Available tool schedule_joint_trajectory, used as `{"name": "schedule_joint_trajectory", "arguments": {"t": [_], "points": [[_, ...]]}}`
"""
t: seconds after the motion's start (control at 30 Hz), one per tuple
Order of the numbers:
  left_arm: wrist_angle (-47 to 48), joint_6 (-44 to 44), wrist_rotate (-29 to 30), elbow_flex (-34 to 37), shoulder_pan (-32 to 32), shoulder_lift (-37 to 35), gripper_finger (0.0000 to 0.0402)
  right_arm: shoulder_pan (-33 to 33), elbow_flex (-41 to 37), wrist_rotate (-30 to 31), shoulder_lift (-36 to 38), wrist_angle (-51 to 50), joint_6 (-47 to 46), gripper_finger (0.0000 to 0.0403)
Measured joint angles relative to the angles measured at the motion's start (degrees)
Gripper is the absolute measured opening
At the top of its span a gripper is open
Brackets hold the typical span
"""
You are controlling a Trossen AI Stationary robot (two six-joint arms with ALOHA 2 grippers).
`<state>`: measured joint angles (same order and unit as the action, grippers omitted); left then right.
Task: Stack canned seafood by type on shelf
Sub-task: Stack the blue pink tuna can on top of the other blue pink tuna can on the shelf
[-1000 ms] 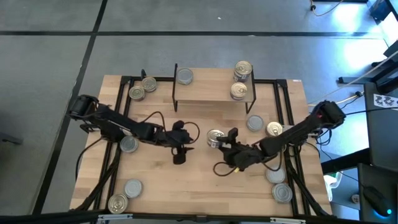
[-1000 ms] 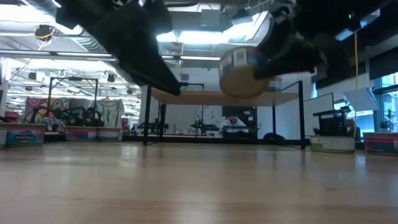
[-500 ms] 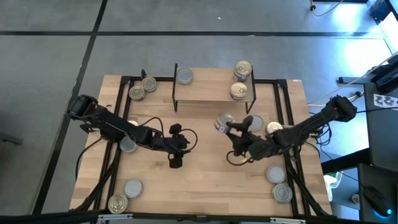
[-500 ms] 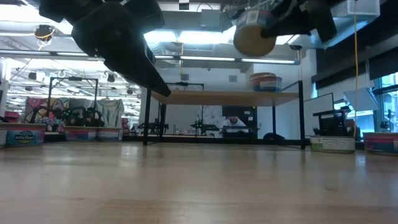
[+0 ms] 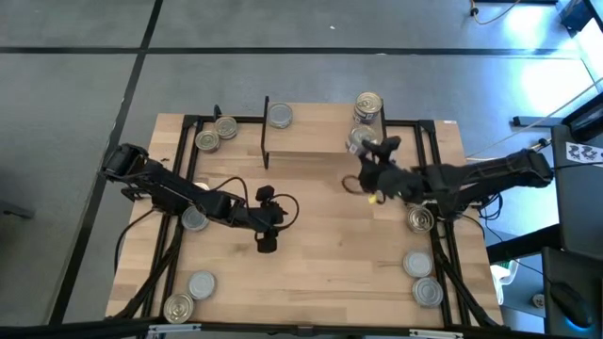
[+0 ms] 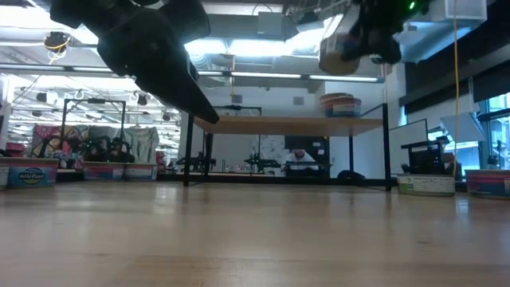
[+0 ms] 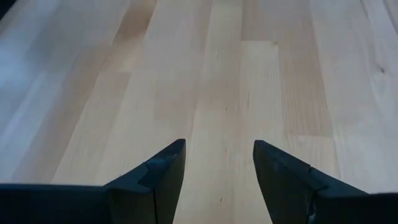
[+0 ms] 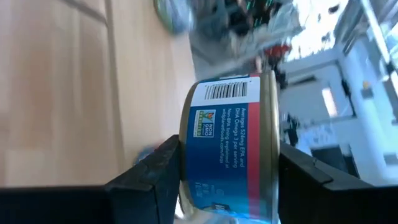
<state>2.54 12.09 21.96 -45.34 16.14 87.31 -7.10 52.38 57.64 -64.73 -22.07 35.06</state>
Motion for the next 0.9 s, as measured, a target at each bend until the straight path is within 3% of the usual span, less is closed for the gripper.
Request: {"name": "schedule_joint_trajectory", "arguments": {"t": [0.2,0.43,0.9], "points": [[0.0,0.0,0.0,0.0,0.0,0.0,0.0188,9.9,0.0,-7.4,0.0,-3.7,-0.9,0.0191],[-0.1,0.1,0.0,0.0,0.0,0.0,0.0188,17.0,0.0,-15.4,-0.3,-3.8,-1.5,0.0191],[-0.1,0.0,0.4,0.0,0.0,0.0,0.0188,18.9,0.0,-18.5,-0.7,-4.6,-1.7,0.0191]]}}
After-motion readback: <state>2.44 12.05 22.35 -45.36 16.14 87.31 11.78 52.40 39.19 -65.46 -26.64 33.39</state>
